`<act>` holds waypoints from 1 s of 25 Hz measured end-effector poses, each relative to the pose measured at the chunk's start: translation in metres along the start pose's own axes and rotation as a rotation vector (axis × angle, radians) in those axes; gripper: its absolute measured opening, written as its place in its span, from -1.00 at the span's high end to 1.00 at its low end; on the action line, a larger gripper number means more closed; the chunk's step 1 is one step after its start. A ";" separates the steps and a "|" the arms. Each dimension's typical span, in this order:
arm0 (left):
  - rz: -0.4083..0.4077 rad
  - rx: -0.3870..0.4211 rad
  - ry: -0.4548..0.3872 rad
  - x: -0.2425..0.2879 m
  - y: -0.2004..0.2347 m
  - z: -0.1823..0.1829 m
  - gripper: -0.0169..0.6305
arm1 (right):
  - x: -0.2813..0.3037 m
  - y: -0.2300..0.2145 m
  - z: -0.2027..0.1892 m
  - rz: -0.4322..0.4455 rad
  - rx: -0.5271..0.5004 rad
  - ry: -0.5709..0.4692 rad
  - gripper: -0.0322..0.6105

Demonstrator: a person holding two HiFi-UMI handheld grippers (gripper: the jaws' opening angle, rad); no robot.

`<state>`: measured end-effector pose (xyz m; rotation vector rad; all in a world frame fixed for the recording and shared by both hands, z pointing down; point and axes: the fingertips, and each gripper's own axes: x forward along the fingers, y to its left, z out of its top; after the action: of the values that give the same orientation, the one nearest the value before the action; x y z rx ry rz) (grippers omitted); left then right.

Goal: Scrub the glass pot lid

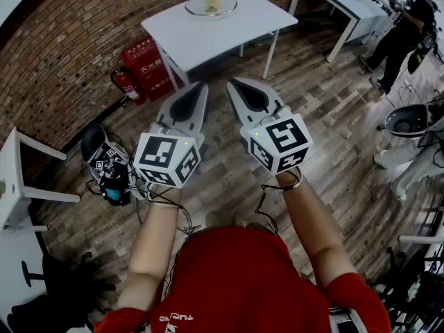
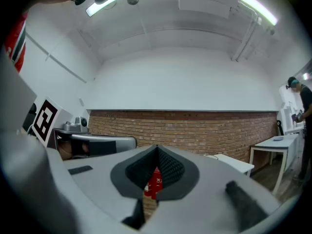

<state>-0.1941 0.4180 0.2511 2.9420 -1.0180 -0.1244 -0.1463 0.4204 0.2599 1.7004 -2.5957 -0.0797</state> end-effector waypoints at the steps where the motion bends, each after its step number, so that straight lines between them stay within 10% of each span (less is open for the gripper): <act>1: -0.001 0.000 0.000 0.001 0.000 0.001 0.89 | 0.001 -0.001 0.000 0.000 0.000 0.000 0.81; 25: 0.022 -0.027 0.014 0.029 -0.008 -0.010 0.89 | -0.009 -0.040 -0.003 0.004 0.046 -0.005 0.80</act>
<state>-0.1654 0.4060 0.2591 2.9025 -1.0390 -0.1162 -0.1056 0.4124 0.2603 1.7123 -2.6241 -0.0236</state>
